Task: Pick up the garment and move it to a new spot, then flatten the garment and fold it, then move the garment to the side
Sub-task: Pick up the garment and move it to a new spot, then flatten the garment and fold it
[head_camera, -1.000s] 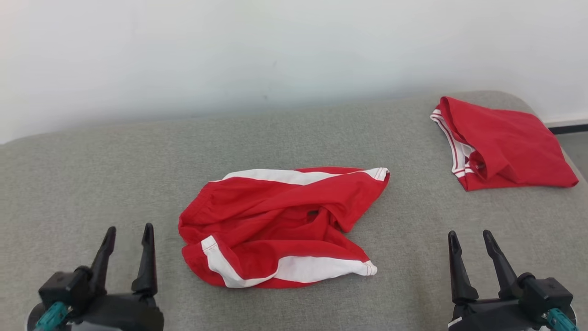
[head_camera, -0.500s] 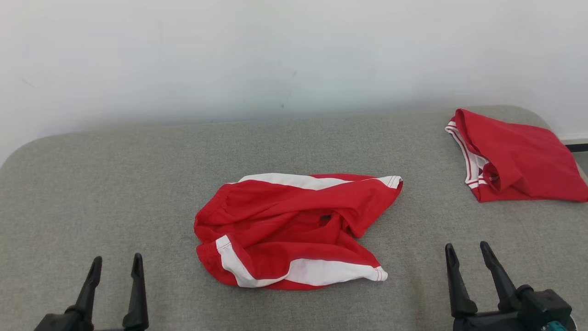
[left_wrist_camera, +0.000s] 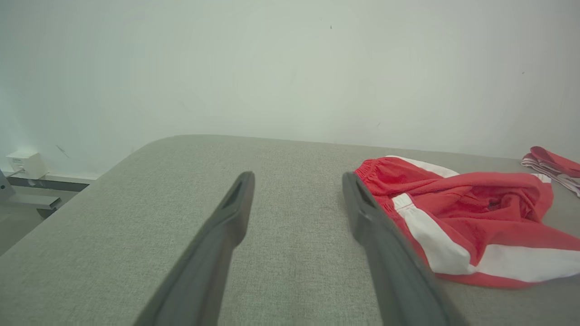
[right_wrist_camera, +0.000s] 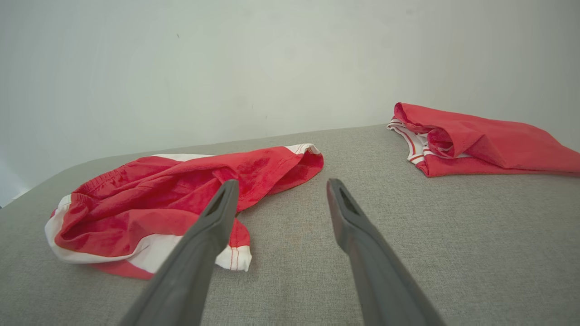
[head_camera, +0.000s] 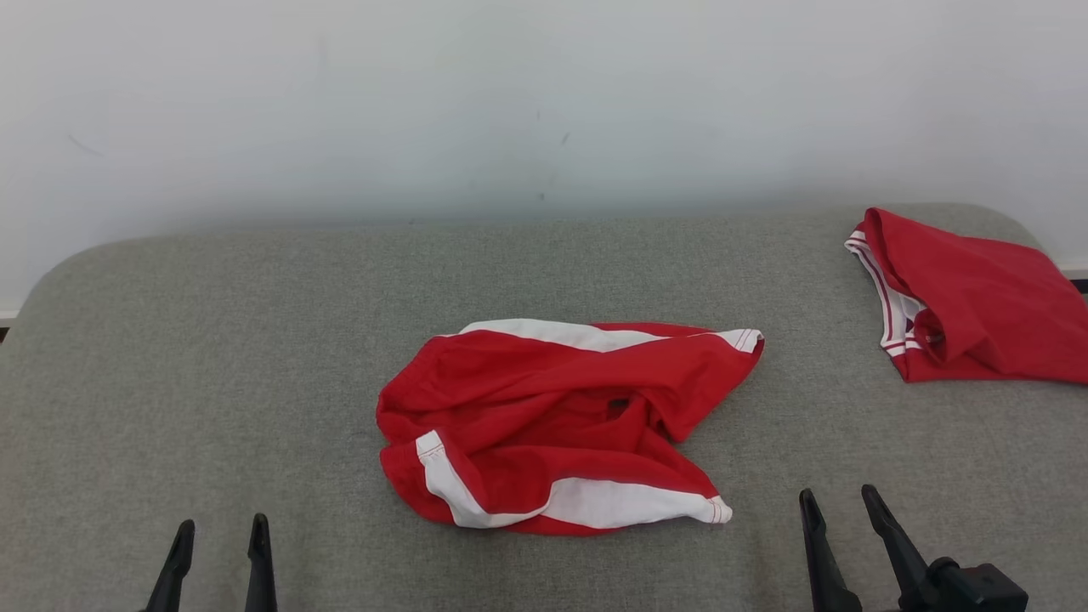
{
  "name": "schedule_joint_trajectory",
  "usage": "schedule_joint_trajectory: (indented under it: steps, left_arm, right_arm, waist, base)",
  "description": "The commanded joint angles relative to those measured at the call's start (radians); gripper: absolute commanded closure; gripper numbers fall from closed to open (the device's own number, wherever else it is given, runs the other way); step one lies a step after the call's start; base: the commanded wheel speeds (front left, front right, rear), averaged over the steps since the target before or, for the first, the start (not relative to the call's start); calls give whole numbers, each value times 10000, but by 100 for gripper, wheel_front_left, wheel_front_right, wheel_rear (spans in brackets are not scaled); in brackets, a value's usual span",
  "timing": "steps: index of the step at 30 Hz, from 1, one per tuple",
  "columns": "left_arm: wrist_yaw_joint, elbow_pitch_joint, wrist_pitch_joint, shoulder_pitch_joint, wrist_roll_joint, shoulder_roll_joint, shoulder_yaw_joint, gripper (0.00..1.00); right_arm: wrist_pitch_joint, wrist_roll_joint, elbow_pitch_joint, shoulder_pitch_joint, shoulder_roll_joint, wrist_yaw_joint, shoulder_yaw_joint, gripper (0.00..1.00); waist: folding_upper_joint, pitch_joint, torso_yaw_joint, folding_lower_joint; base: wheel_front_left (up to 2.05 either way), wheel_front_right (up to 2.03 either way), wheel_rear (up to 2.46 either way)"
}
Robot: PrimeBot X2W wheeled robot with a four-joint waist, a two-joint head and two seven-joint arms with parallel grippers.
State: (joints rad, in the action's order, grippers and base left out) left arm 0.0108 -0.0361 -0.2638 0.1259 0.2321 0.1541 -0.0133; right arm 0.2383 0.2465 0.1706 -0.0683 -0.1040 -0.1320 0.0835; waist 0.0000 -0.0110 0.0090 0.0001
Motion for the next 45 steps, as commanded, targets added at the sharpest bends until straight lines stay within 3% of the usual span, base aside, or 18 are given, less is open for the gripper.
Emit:
schedule_joint_trajectory:
  steps: [1,17,26,32,45]
  left_arm:
    - [79,-59,-3,76,-118,-41,-51,0]
    - [589,-367,-4,-160,-638,-444,-479,0]
    - [1029,-978,-4,-1420,-842,-113,286,0]
    - [1177,-2186,5,-3065,-611,456,1555,0]
    - [1182,-4834,50,-5623,1141,2095,5887,0]
  right_arm:
    - [47,59,27,-91,-4,29,25,0]
    - [89,168,278,35,-87,29,167,0]
    - [51,209,641,497,-296,29,668,0]
    - [72,366,1458,1420,-555,30,1633,0]
    - [258,1103,3796,3263,-531,29,3570,0]
  waist:
    - [0,5,7,-1]
    - [0,52,-92,-1]
    - [0,413,-149,-1]
    - [0,986,-404,-1]
    - [0,1884,-773,-1]
  base:
    - [0,0,0]
    - [0,0,0]
    - [0,0,0]
    - [0,0,0]
    - [0,0,0]
